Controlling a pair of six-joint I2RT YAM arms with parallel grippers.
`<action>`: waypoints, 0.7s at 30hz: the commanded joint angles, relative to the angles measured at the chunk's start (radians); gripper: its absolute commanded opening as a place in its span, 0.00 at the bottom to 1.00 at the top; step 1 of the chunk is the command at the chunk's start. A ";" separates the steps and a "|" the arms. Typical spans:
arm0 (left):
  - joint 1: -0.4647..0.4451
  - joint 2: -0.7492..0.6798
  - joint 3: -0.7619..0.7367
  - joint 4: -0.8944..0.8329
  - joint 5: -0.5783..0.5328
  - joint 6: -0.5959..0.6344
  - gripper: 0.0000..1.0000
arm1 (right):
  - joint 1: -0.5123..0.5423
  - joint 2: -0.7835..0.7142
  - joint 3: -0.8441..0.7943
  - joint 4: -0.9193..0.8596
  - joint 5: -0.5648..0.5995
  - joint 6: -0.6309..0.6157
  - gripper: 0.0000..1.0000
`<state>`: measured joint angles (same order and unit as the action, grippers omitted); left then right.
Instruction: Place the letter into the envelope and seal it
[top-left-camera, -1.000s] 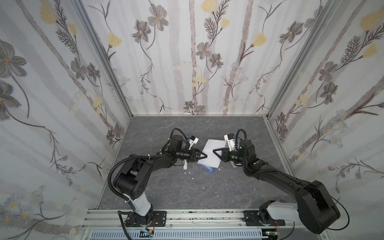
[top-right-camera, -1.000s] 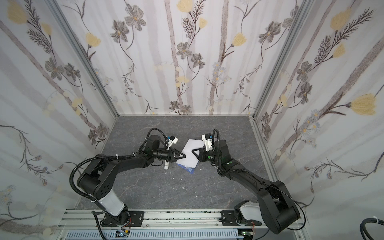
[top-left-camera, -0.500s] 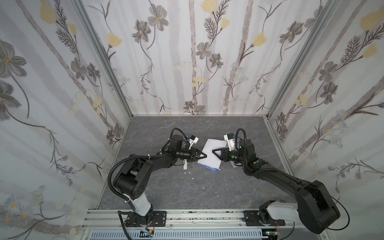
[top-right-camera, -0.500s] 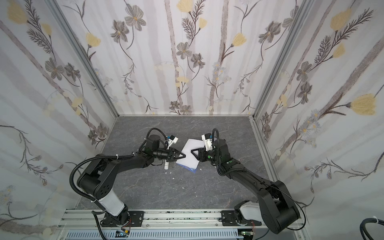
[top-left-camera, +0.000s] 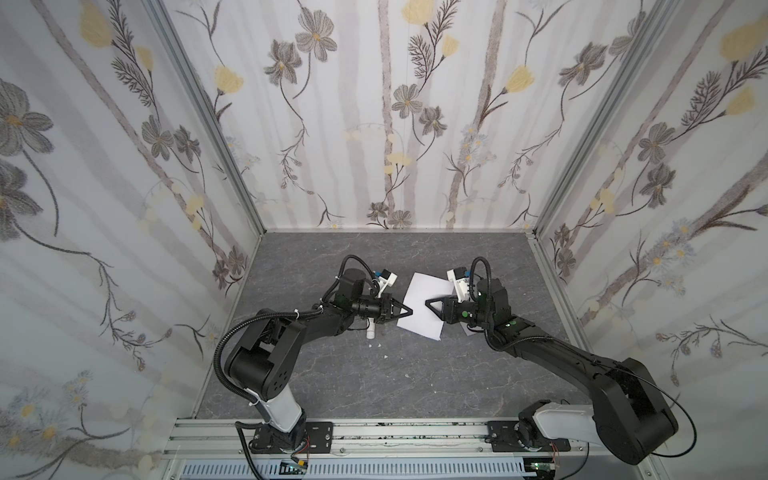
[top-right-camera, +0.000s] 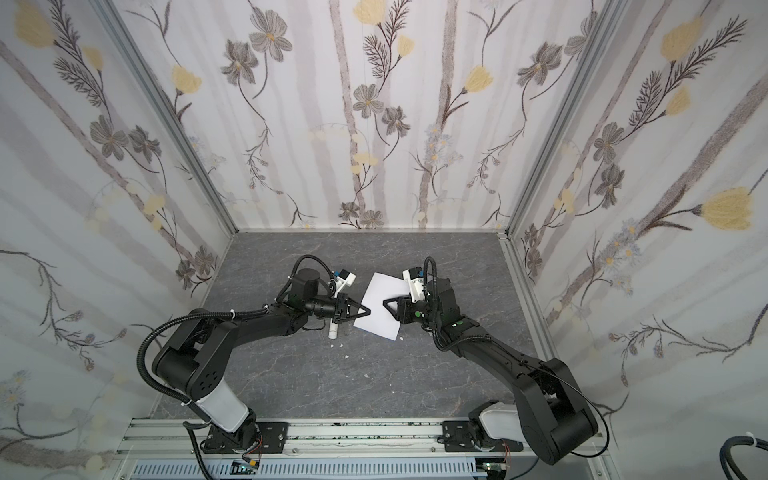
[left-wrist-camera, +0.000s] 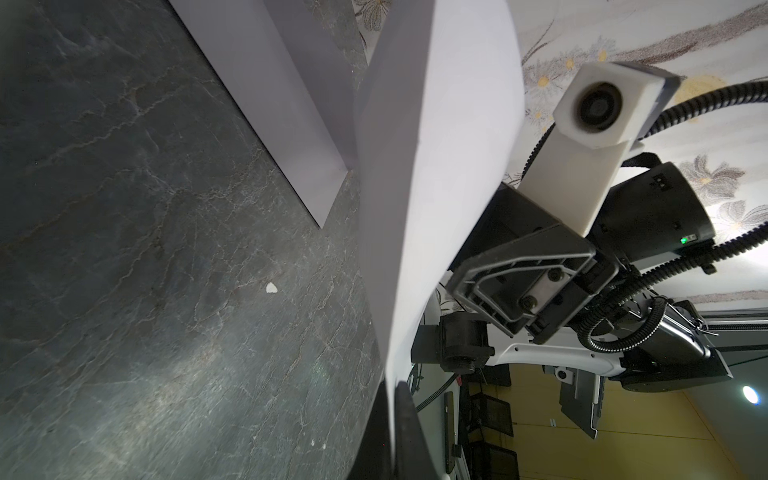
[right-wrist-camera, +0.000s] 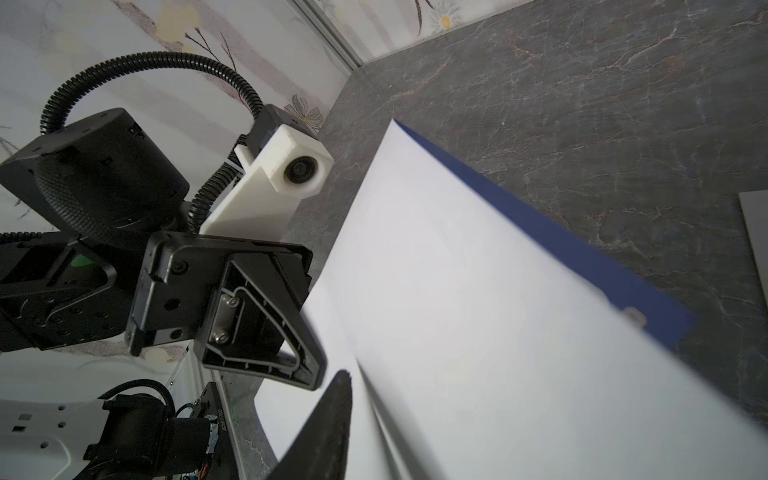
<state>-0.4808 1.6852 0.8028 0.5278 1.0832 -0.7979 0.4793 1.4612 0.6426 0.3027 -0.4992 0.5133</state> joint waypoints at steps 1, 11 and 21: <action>0.001 -0.009 0.007 0.045 0.029 -0.018 0.01 | 0.001 0.008 0.011 0.012 -0.012 -0.019 0.35; -0.004 -0.019 0.004 0.052 0.035 -0.024 0.06 | 0.001 0.013 0.027 0.003 -0.038 -0.037 0.19; -0.005 -0.019 0.020 0.058 0.044 -0.032 0.26 | 0.002 0.003 0.034 -0.009 -0.058 -0.055 0.00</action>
<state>-0.4847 1.6688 0.8108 0.5430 1.1034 -0.8200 0.4805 1.4689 0.6674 0.2871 -0.5350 0.4770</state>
